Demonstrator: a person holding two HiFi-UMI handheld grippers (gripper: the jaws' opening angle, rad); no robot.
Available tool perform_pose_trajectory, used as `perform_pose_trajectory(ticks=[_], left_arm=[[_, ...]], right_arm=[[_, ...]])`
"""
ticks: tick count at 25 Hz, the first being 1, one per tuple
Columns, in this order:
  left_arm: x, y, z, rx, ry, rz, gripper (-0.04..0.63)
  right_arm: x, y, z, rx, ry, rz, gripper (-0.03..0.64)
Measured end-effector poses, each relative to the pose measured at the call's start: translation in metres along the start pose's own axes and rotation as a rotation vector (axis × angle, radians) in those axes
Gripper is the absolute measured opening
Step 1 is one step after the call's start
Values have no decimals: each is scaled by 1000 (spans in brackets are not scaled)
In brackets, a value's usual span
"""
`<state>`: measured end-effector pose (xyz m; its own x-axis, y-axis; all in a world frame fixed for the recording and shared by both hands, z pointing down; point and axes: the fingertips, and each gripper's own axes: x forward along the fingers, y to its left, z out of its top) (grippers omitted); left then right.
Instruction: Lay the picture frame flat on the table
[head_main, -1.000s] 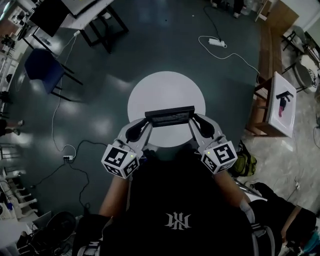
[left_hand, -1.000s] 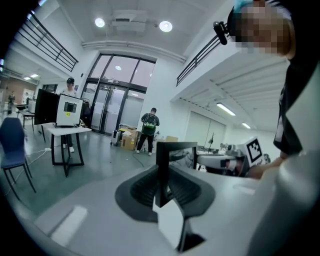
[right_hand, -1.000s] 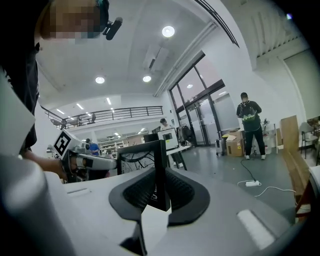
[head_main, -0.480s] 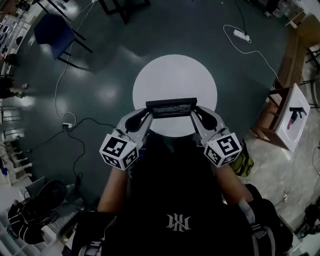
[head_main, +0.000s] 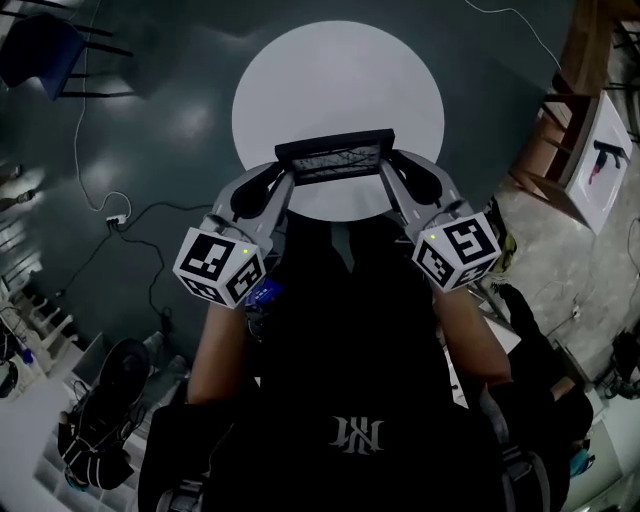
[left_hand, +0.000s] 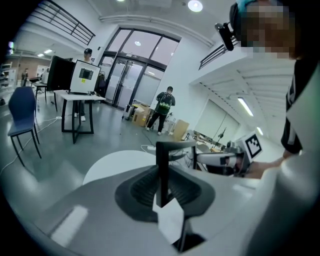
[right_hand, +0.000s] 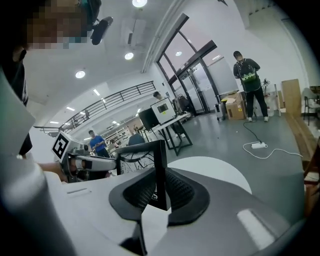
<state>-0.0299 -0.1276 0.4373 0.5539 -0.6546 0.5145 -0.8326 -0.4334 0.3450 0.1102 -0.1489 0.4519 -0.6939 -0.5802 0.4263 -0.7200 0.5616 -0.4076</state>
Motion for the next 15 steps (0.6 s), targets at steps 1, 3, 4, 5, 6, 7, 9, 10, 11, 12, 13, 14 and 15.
perform_pose_trajectory(ticks=[1,3,4,5,6,7,9,10,11,12,13,14,15], left_arm=[[7,5,-5,-8,12,-6,54],[15,13,-15,-24,36,-16,54],[18,17,-20,-30,46,-21,54],[21,20,-25,-35,55,-26,54],[25,22,-31,-39,64,-32,54],[29,24,-36,-42,71,-38,54],[37,29,-46,-43,80,-47,54],[41,33,-51,-43,82,-49,54],[45,36,-55,-44,85,-52,54],[51,38,-60,-47,89,-53,54],[57,39,-65,-53,96,-54,54],[62,40,-71,-61,105,-56,54],[67,42,-77,-70,114,-56,54]], right_arm=[[5,-5,-4,8,10,-8,48],[12,-9,-14,23,30,-22,48],[15,-10,-19,31,39,-28,48],[18,-12,-24,39,46,-35,48],[20,-14,-30,46,54,-42,48],[22,-18,-36,52,62,-48,48],[29,-23,-49,63,74,-56,48],[33,-26,-55,69,79,-58,49],[36,-30,-62,76,85,-59,48],[39,-35,-68,85,92,-60,48],[40,-39,-75,96,101,-61,49],[41,-43,-81,108,111,-63,49],[43,-47,-87,117,121,-65,49]])
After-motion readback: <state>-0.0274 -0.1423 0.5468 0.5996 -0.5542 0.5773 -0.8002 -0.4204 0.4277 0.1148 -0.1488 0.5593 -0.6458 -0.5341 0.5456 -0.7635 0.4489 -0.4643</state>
